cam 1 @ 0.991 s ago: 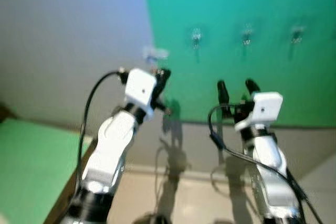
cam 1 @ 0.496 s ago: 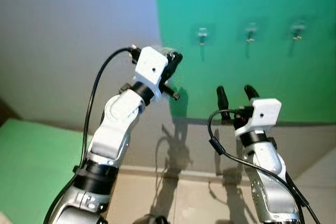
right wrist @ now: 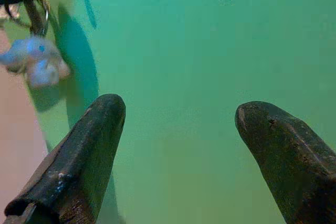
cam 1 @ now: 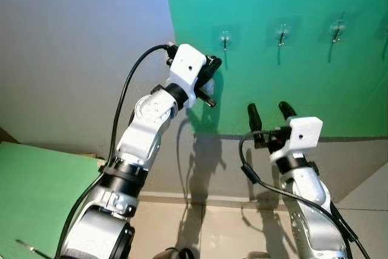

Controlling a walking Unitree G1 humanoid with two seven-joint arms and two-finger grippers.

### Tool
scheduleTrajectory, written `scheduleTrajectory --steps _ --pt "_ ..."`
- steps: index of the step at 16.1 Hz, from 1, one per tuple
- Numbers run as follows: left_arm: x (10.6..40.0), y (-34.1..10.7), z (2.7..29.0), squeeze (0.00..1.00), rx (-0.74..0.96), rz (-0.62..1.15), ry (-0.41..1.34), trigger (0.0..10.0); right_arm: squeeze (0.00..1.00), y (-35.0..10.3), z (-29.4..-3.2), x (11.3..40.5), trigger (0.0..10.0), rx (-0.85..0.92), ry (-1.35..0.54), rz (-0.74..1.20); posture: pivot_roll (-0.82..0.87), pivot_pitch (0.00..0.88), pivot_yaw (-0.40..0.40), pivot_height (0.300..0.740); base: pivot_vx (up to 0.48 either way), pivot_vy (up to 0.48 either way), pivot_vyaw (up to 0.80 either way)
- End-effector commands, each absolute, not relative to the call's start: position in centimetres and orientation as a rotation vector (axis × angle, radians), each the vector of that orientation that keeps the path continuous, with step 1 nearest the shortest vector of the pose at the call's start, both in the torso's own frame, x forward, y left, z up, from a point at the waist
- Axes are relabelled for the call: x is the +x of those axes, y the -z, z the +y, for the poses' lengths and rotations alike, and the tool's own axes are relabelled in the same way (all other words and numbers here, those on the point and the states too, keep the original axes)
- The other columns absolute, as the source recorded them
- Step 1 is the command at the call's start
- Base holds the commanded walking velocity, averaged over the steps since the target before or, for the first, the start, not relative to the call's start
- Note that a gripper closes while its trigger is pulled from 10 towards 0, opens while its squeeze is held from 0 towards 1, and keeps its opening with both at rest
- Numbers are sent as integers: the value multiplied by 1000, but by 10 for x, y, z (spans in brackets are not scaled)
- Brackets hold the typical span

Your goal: Hang keys on a hook

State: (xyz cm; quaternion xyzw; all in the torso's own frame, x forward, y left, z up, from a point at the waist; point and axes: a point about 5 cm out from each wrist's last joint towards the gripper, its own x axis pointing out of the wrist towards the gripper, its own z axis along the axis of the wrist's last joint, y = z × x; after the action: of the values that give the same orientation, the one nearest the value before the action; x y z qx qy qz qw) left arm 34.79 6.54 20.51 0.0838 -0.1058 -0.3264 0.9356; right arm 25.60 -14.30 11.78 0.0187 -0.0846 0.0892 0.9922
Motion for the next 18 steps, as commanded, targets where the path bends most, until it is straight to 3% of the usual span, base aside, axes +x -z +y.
scheduleTrajectory --steps 1,11,15,18 --pt "353 -215 67 0 166 -243 664 0 0 -119 -134 254 10000 51 -260 -159 -275 41 156 740 0 0 0" --pt "356 -226 56 0 155 -281 746 0 0 -110 -124 239 10000 37 -504 -61 -276 43 153 740 0 0 0" --pt "351 -230 54 0 152 -288 768 0 0 -118 -157 227 10000 -17 -499 -39 -294 53 159 740 0 0 0" --pt "347 -230 54 0 148 -297 769 0 0 -133 -163 225 10000 42 -485 -113 -304 55 163 740 0 0 0"
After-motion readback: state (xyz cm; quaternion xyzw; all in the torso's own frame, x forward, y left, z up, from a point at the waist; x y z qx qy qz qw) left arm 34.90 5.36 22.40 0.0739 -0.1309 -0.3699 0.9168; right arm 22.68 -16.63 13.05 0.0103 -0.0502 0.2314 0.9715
